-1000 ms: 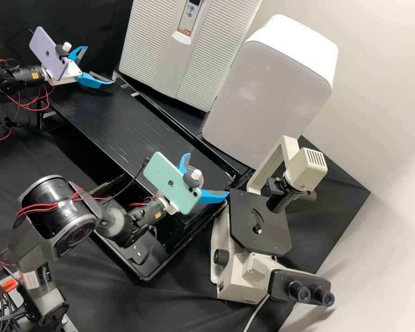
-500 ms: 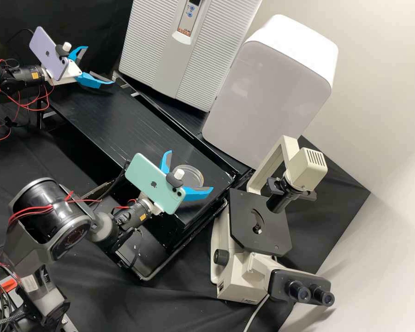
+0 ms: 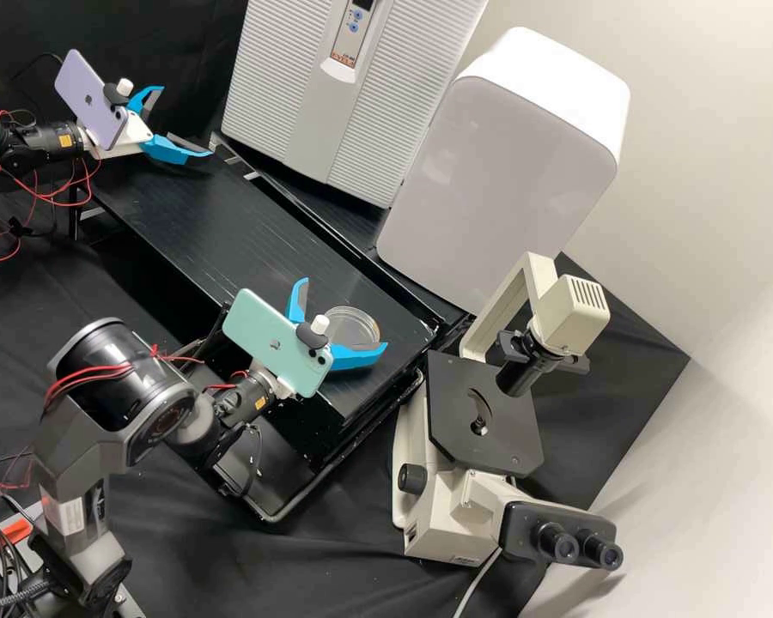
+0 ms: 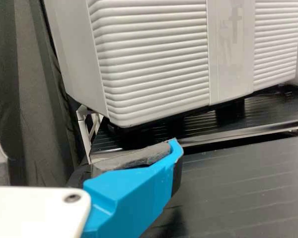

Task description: Place the petri dish on the microscope

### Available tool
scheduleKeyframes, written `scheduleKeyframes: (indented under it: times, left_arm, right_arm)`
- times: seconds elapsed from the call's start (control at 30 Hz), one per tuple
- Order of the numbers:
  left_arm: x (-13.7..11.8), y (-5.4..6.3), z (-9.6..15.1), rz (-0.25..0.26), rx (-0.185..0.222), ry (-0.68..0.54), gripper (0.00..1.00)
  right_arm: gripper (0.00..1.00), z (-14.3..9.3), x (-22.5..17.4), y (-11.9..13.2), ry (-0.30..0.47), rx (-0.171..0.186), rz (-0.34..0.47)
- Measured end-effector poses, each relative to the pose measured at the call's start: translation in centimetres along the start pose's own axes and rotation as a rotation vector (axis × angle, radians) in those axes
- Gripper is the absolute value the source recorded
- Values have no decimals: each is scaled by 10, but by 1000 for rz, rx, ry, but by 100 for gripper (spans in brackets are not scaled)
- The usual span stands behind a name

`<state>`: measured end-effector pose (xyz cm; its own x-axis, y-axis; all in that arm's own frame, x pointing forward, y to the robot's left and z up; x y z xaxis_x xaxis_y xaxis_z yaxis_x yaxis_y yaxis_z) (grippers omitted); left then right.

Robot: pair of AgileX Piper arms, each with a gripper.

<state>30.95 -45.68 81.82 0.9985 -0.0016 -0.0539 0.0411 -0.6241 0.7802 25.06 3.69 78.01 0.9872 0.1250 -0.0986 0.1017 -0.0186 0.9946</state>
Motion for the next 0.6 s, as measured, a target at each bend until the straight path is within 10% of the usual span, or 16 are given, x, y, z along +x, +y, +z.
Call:
scheduleKeyframes:
  times: [0.6]
  left_arm:
    - [0, 0, 0, 0, 0, 0, 100]
  right_arm:
    - [100, -1, -6, 5, -7, -26, 27]
